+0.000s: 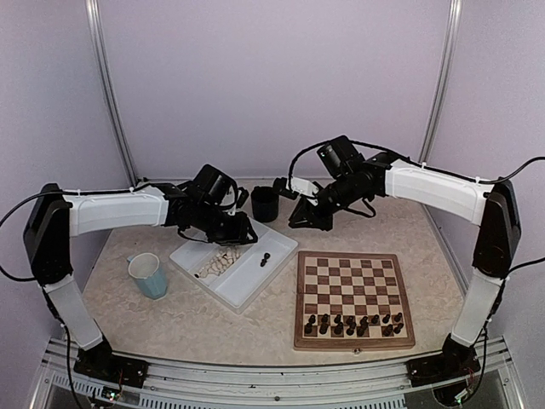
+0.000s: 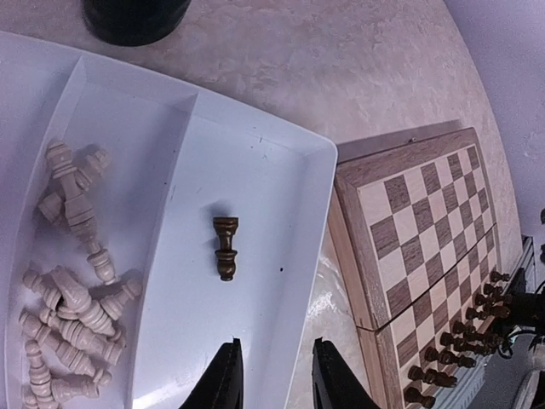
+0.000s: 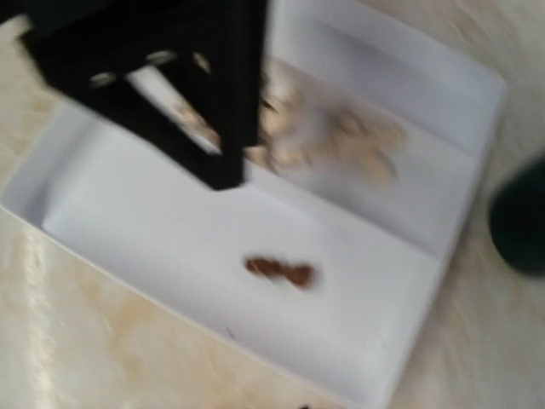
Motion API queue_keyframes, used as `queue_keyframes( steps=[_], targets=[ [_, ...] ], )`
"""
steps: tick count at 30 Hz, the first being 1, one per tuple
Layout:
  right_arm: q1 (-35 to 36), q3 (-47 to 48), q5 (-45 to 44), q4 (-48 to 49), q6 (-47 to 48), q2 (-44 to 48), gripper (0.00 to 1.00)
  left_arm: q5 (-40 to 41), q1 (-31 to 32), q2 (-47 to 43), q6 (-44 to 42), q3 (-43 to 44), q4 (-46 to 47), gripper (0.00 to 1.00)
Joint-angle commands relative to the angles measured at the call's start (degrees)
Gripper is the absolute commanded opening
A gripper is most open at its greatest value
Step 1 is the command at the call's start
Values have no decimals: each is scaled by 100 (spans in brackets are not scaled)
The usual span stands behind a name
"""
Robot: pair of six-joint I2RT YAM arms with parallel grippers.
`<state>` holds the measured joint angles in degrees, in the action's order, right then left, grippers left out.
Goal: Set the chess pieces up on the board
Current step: Pick up the bishop from the storage box.
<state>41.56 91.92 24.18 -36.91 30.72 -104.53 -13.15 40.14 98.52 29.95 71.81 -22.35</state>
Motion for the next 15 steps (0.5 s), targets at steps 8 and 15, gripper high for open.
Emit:
queue_keyframes(
  steps=[8, 15],
  targets=[
    [-567, -931, 37, 296, -171, 881, 20, 1032, 578, 1530, -385, 1229, -421, 32],
    [-615, -1142, 96, 399, -193, 951, 22, 1465, 742, 2317, -416, 1912, -788, 34]
  ],
)
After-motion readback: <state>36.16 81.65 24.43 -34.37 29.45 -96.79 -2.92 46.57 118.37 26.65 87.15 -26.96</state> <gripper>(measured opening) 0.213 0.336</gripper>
